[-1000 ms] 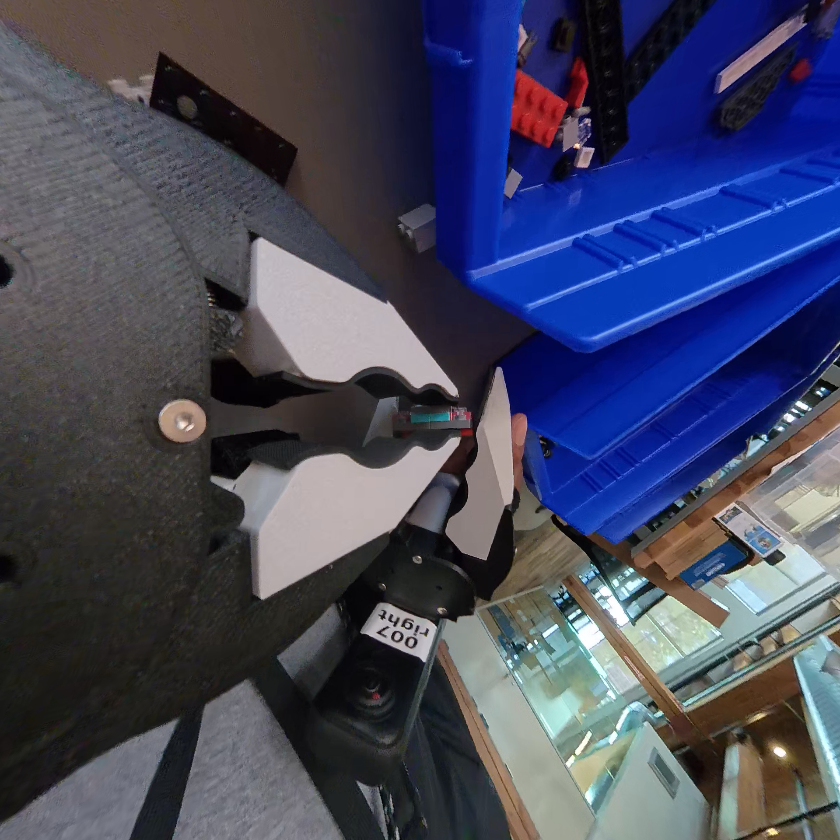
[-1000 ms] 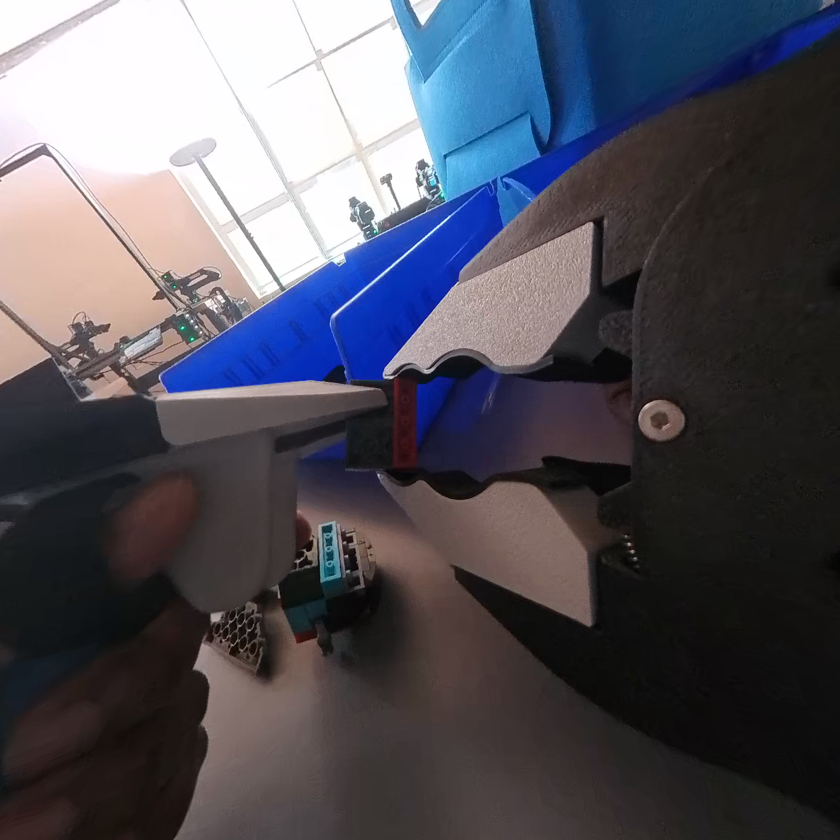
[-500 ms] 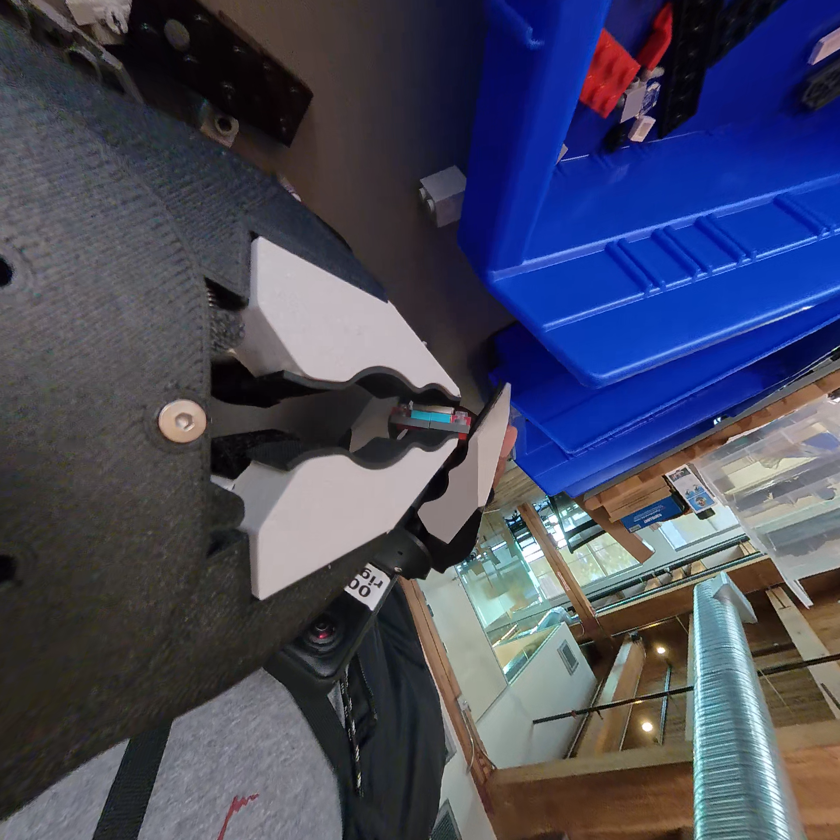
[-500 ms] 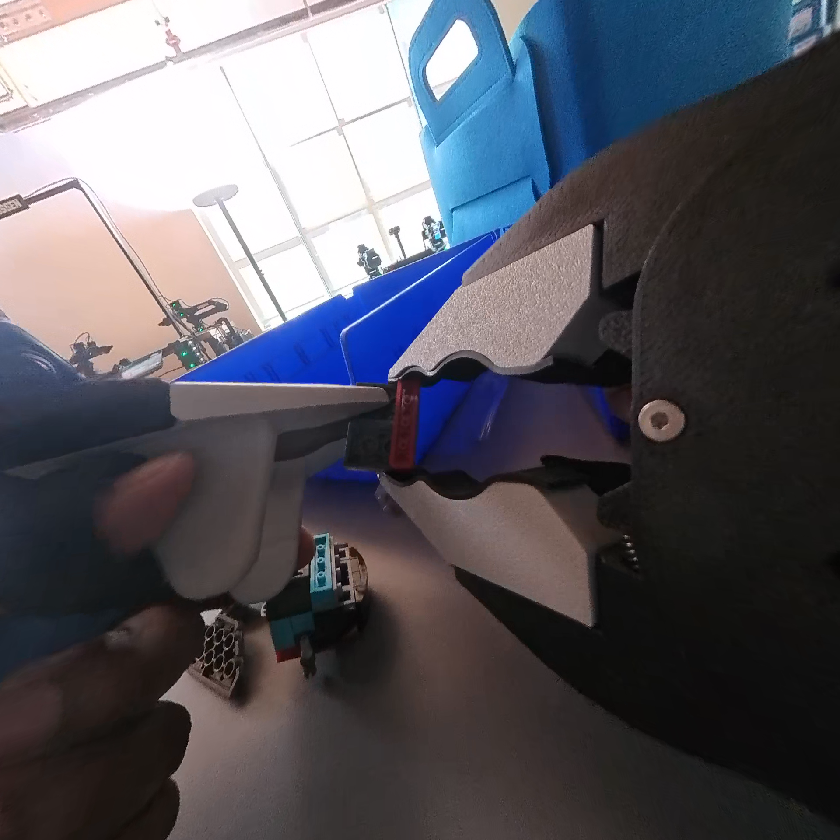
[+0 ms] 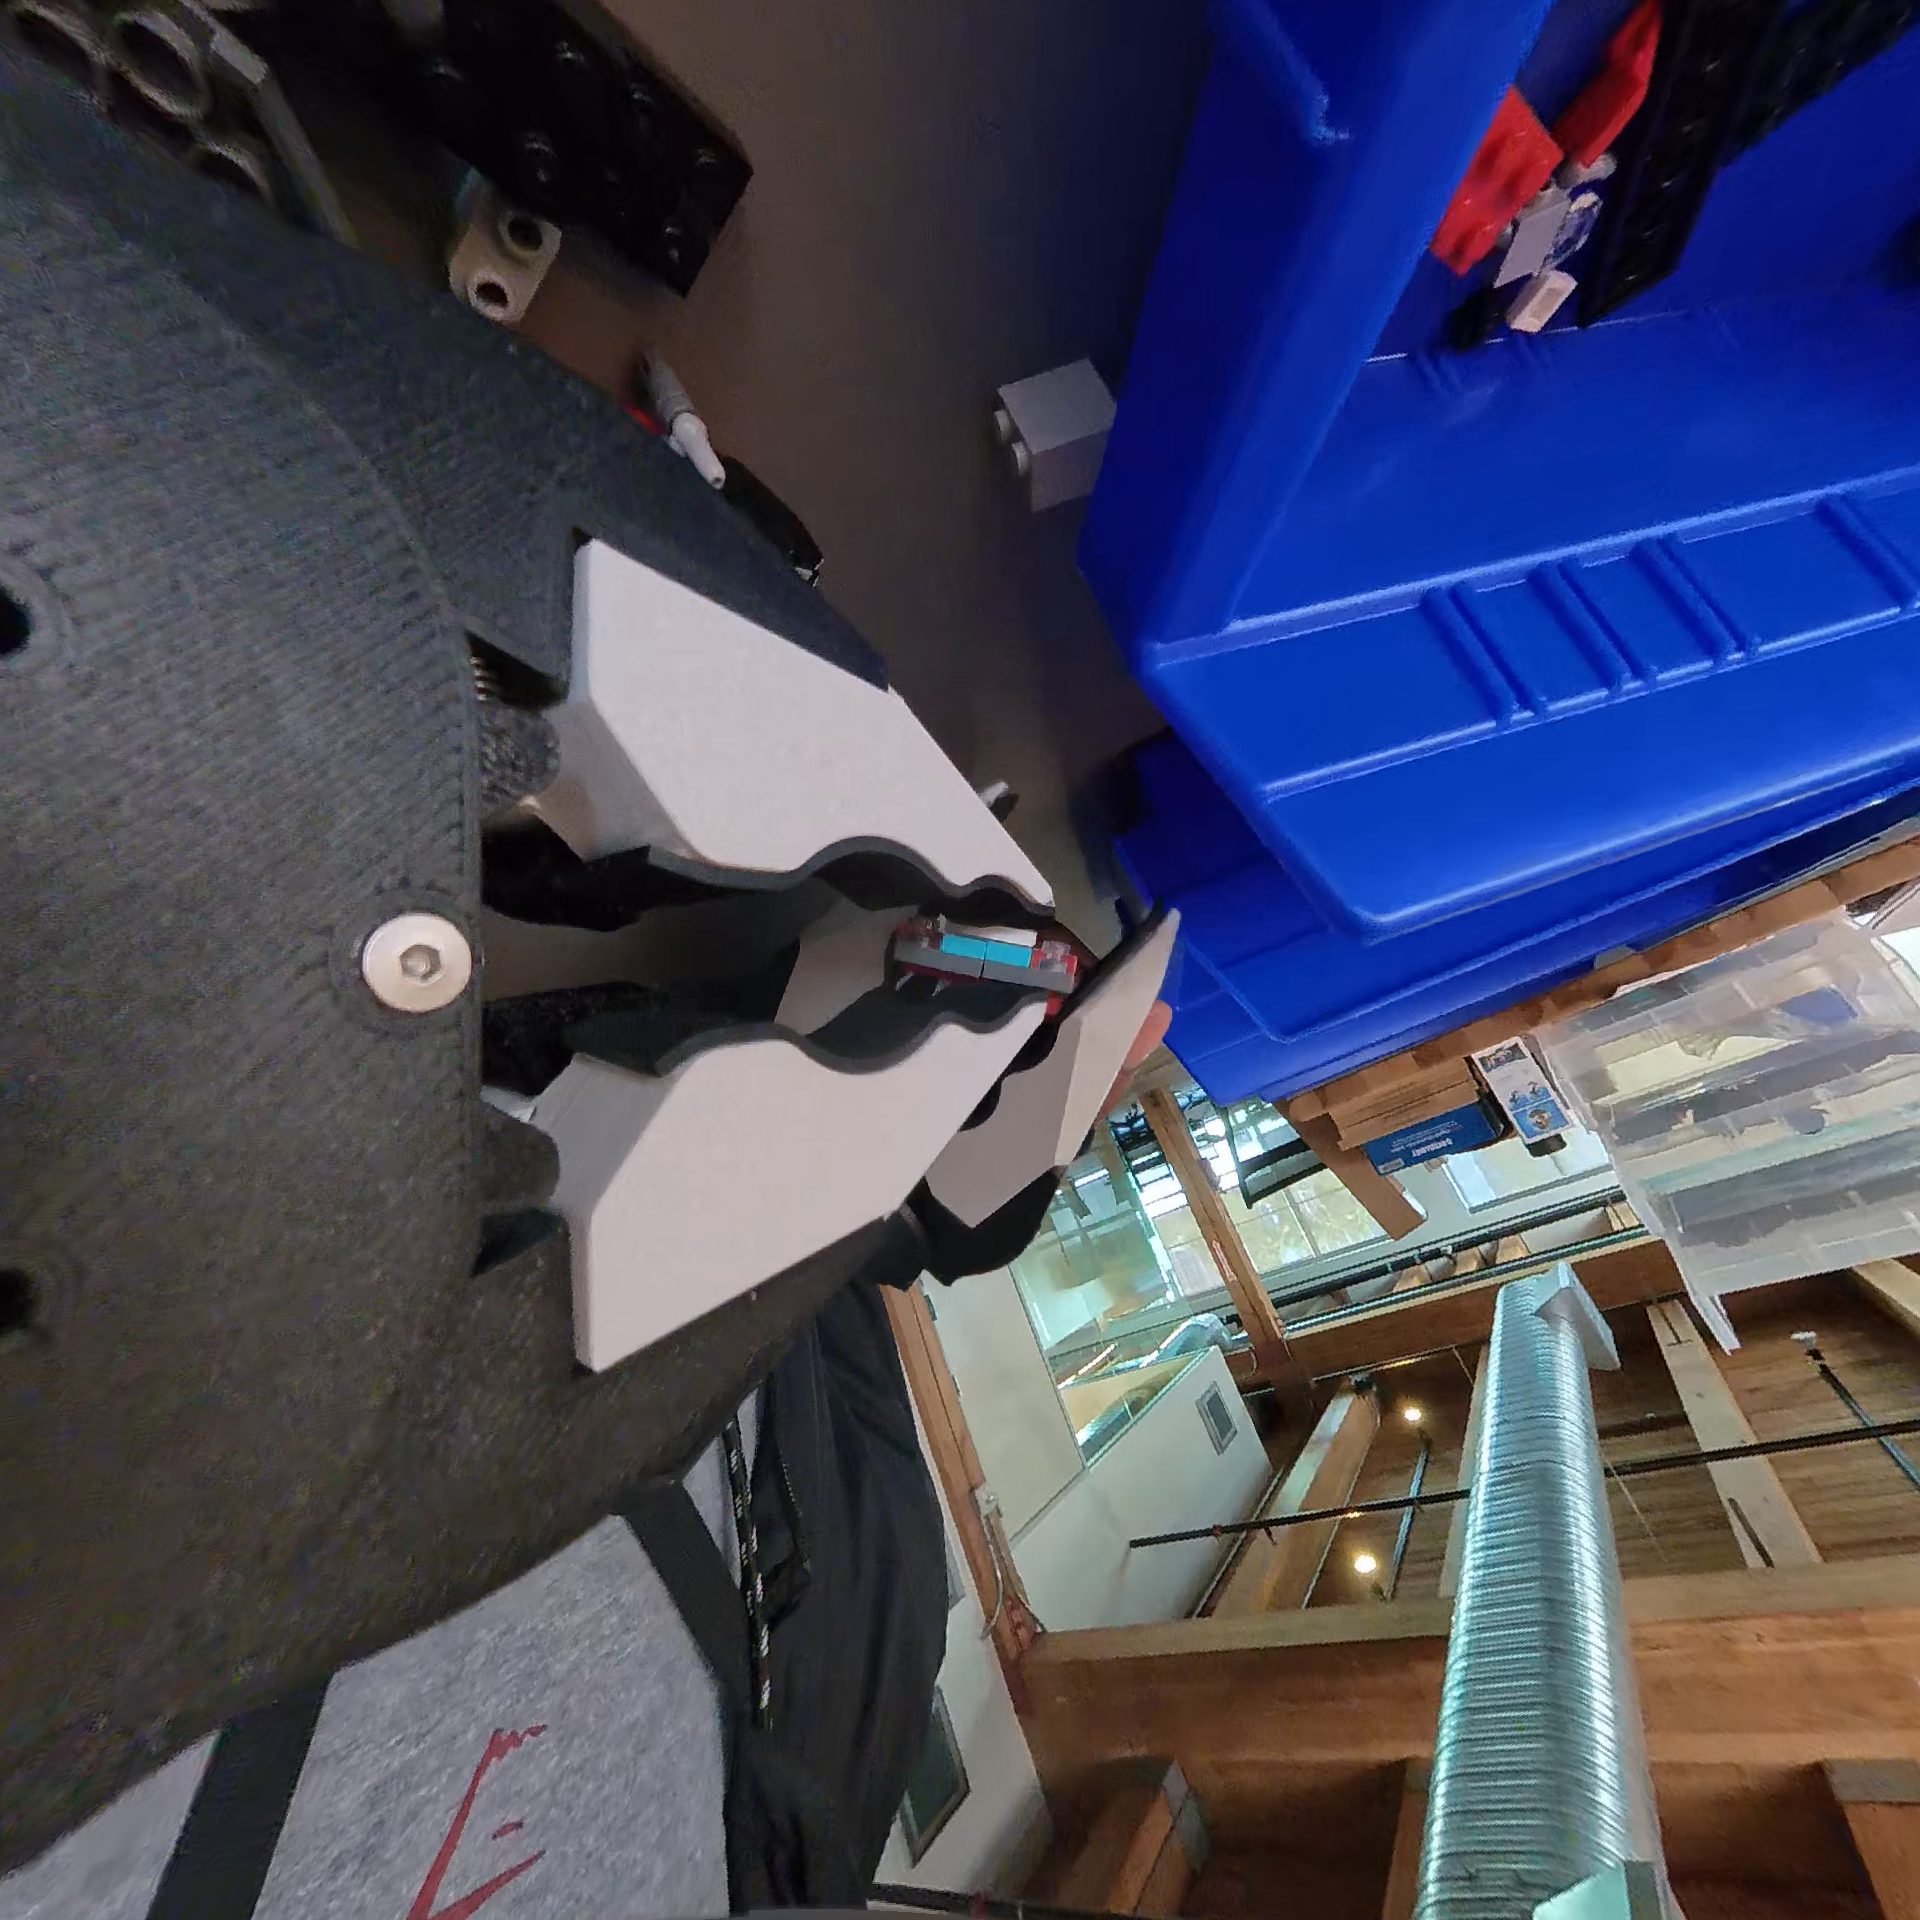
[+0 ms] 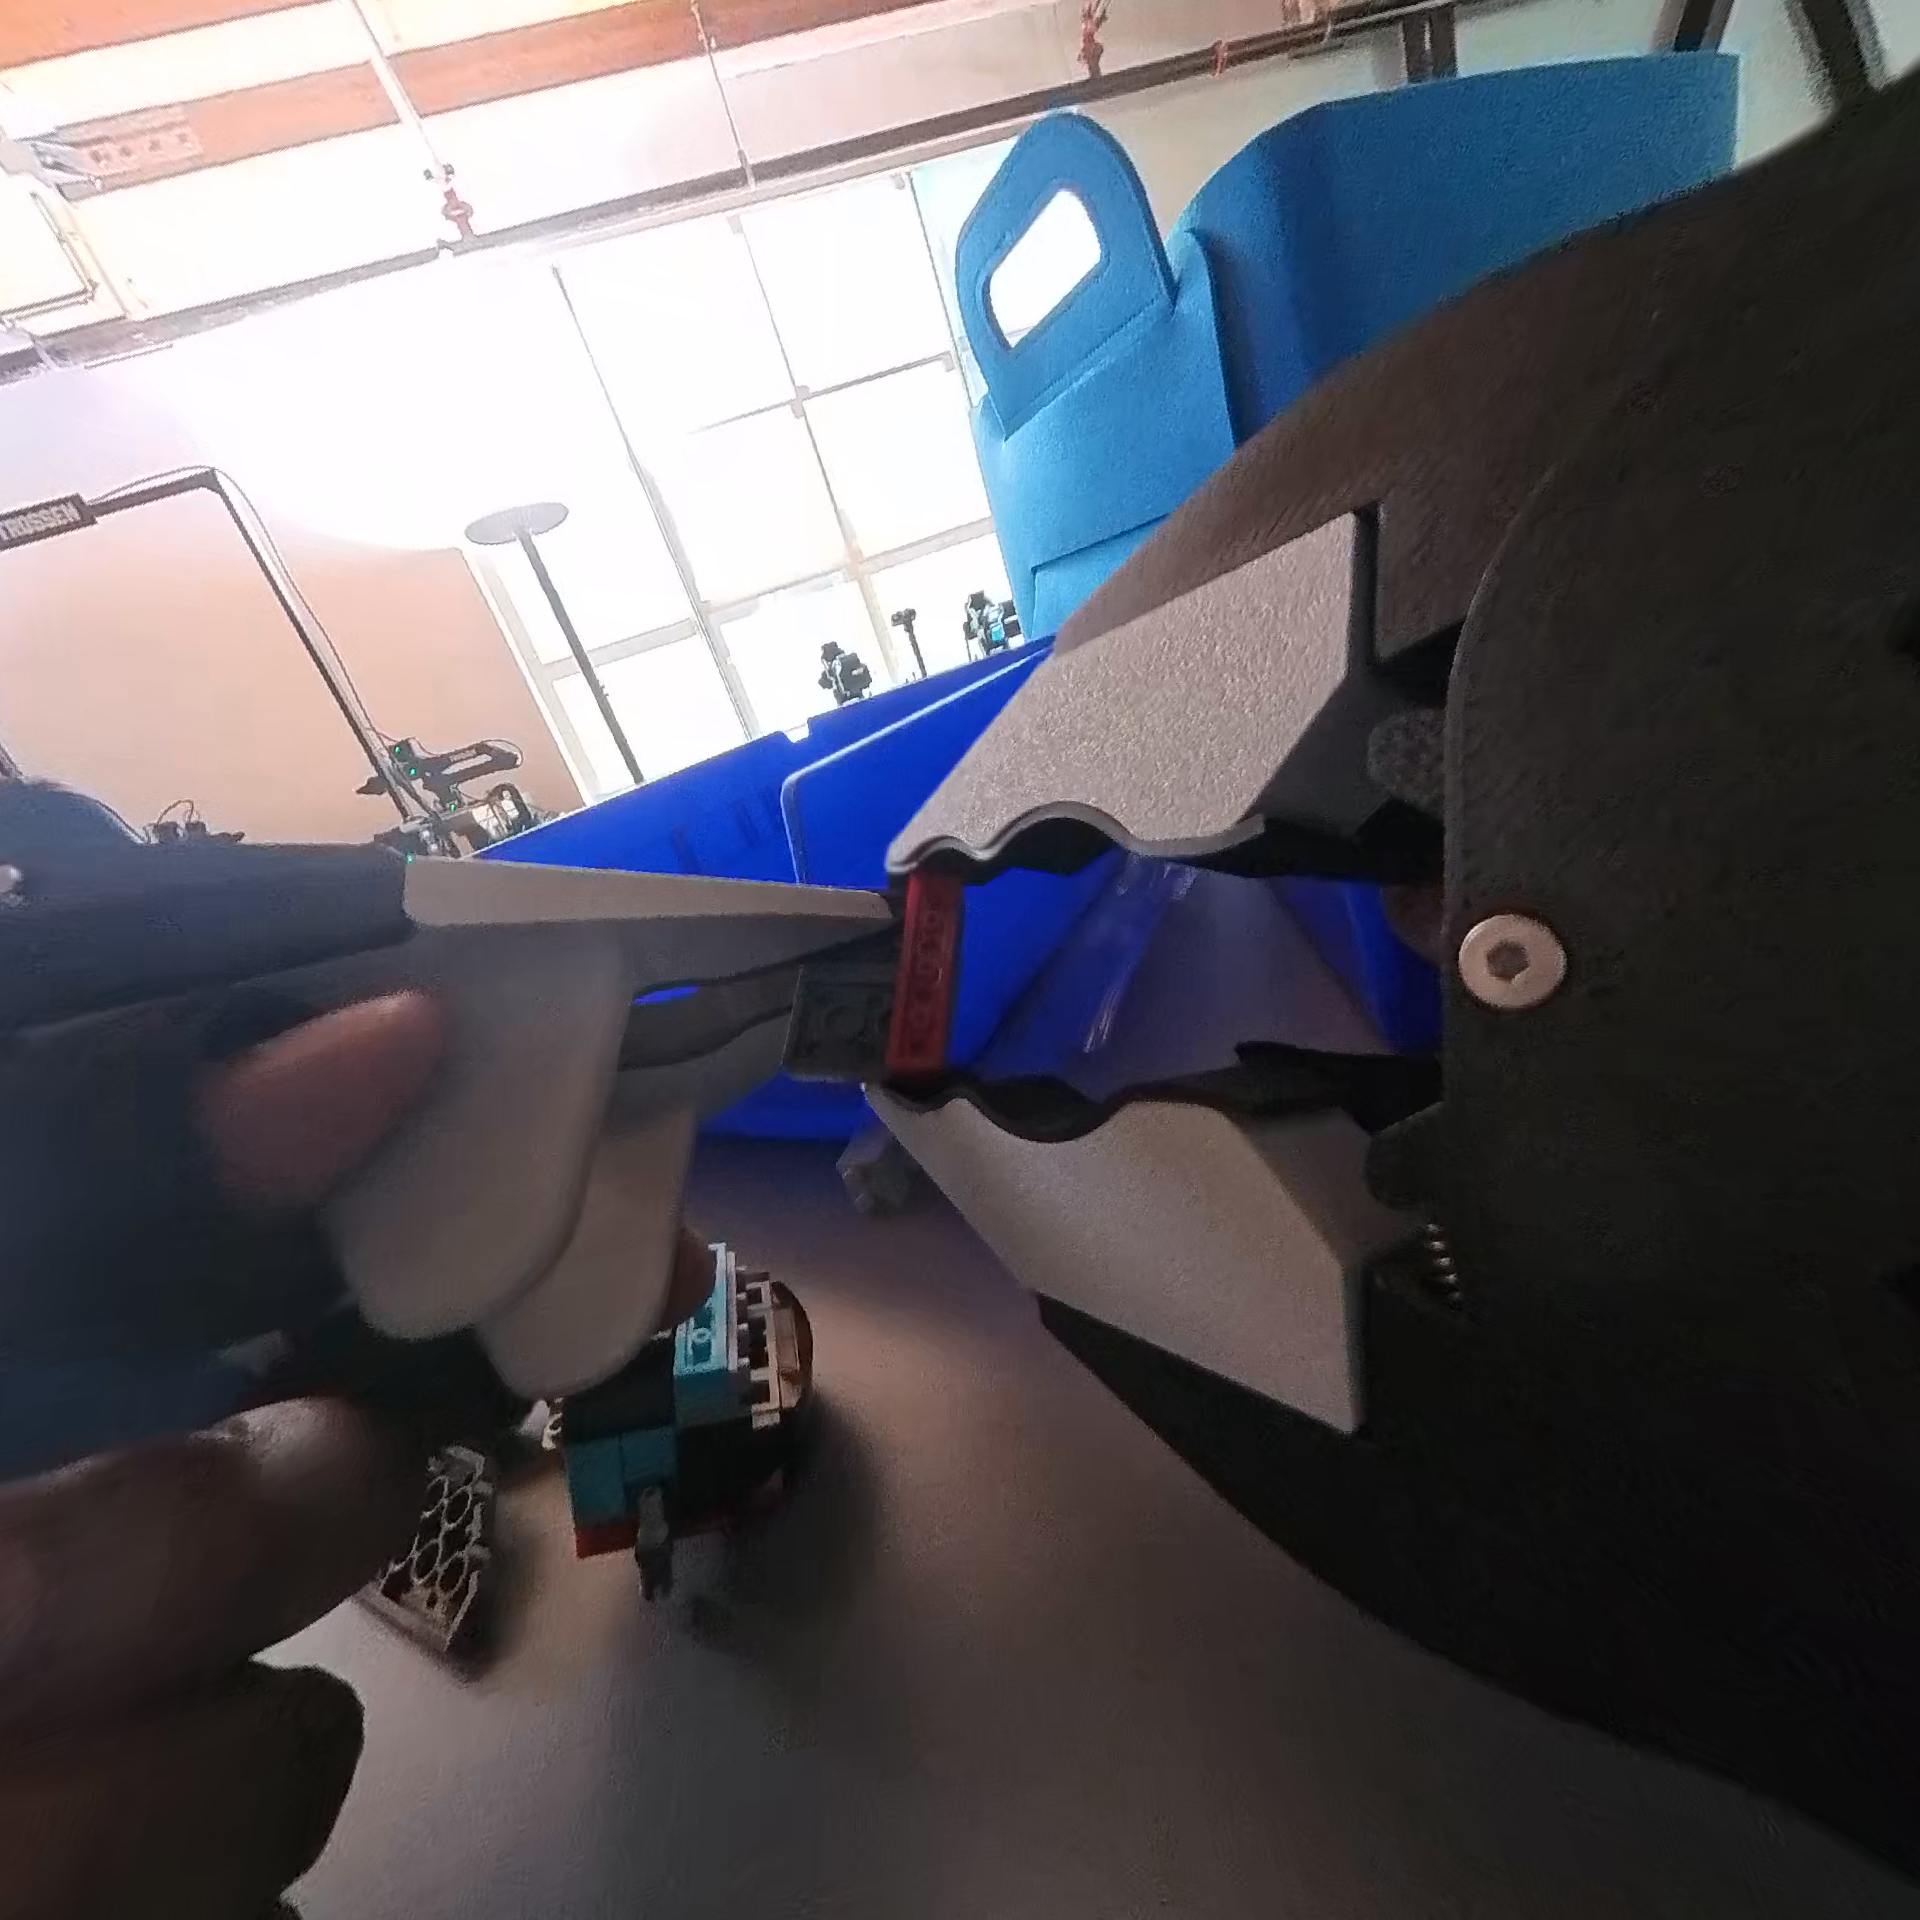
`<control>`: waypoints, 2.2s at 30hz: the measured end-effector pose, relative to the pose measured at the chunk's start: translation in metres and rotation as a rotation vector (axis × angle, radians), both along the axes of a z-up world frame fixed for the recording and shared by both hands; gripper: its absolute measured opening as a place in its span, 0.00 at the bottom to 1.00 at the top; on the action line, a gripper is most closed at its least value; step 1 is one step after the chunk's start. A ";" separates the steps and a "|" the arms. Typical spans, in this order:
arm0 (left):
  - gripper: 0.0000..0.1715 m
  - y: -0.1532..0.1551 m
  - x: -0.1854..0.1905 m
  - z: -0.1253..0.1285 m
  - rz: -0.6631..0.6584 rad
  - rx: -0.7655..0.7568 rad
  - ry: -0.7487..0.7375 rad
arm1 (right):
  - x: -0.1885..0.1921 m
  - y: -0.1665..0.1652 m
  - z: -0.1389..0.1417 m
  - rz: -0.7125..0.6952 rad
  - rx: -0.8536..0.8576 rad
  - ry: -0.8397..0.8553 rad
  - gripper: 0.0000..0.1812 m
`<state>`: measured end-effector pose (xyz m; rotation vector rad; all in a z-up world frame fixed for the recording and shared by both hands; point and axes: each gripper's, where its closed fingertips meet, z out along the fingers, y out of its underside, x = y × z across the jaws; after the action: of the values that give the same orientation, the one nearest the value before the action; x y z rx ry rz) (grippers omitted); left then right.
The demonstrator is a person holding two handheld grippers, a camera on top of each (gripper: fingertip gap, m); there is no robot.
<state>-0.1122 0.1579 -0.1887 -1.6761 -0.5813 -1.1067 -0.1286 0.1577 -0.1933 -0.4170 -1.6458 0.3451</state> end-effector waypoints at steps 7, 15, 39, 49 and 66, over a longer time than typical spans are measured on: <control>0.06 0.001 -0.005 0.003 0.036 0.010 0.011 | 0.002 0.001 0.010 -0.004 -0.035 0.056 0.20; 0.06 0.002 -0.013 0.002 0.071 0.020 0.086 | -0.001 0.005 0.001 0.004 -0.139 -0.006 0.21; 0.06 -0.006 0.008 -0.034 -0.116 -0.185 0.828 | 0.022 0.011 -0.050 0.025 -0.222 -0.333 0.20; 0.17 -0.007 0.019 -0.034 -0.186 -0.155 0.888 | 0.024 0.013 -0.062 0.023 -0.285 -0.418 0.20; 0.19 -0.117 0.147 -0.056 -0.805 0.092 0.950 | 0.015 0.018 -0.065 0.010 -0.288 -0.401 0.21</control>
<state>0.0346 0.0414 -0.2442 -2.1423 0.7917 -0.6731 -0.1133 0.1752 -0.2585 -0.7309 -1.9947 0.5358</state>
